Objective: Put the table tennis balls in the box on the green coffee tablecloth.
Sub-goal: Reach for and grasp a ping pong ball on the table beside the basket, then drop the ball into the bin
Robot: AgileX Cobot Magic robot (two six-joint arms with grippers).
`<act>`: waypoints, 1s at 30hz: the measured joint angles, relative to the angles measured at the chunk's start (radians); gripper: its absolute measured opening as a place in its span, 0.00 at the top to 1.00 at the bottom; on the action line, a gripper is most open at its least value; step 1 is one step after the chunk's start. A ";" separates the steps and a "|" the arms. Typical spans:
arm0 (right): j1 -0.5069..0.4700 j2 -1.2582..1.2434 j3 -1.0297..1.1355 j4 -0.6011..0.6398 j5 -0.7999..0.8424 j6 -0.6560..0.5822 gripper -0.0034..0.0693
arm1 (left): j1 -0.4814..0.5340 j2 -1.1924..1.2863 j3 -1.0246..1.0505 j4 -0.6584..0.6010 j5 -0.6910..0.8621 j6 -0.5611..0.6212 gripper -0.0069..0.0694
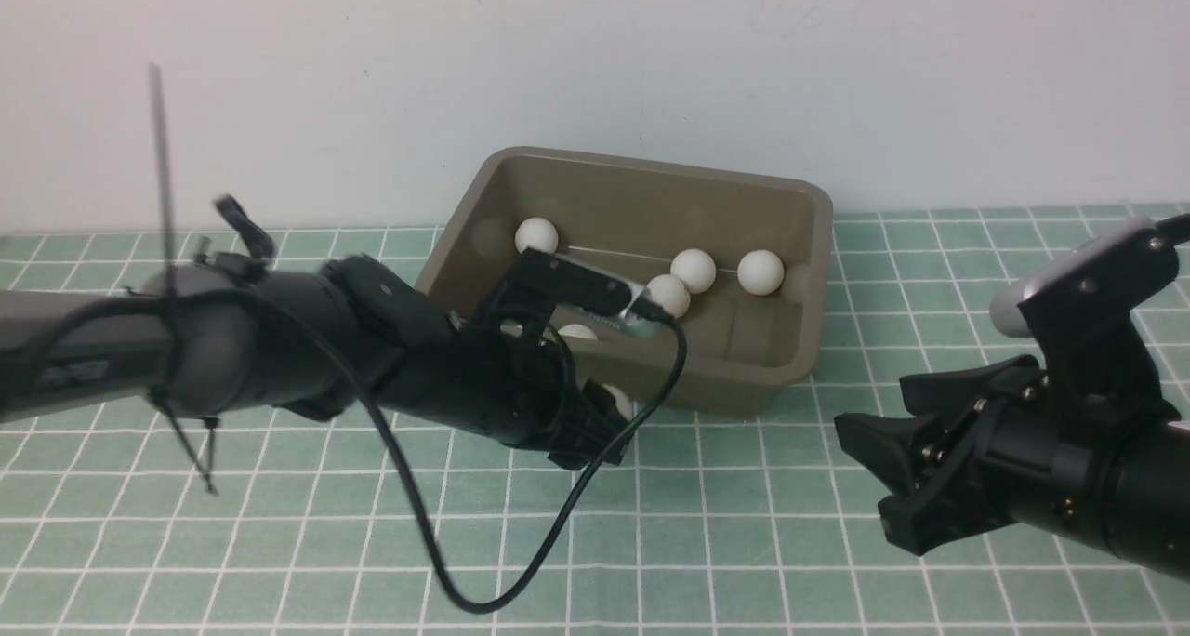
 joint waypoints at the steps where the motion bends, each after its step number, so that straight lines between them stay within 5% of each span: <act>1: 0.000 0.000 0.000 0.000 -0.003 0.000 0.44 | 0.000 -0.024 0.000 0.001 0.031 0.008 0.45; 7: 0.000 0.000 0.000 0.000 -0.008 0.000 0.45 | -0.004 -0.151 0.000 -0.047 0.108 0.171 0.45; 14: 0.000 0.000 0.000 0.000 -0.011 -0.002 0.45 | 0.006 -0.105 -0.033 -0.337 -0.145 0.545 0.45; 19: 0.000 0.000 0.000 0.001 -0.020 -0.020 0.45 | 0.046 0.053 -0.178 -0.591 -0.166 0.840 0.41; 25: 0.000 0.000 0.000 0.002 -0.036 -0.034 0.45 | 0.053 0.112 -0.253 -0.647 -0.220 0.767 0.15; 30: 0.000 -0.013 0.000 0.004 -0.075 -0.084 0.45 | 0.053 -0.074 -0.158 -0.592 -0.301 0.720 0.18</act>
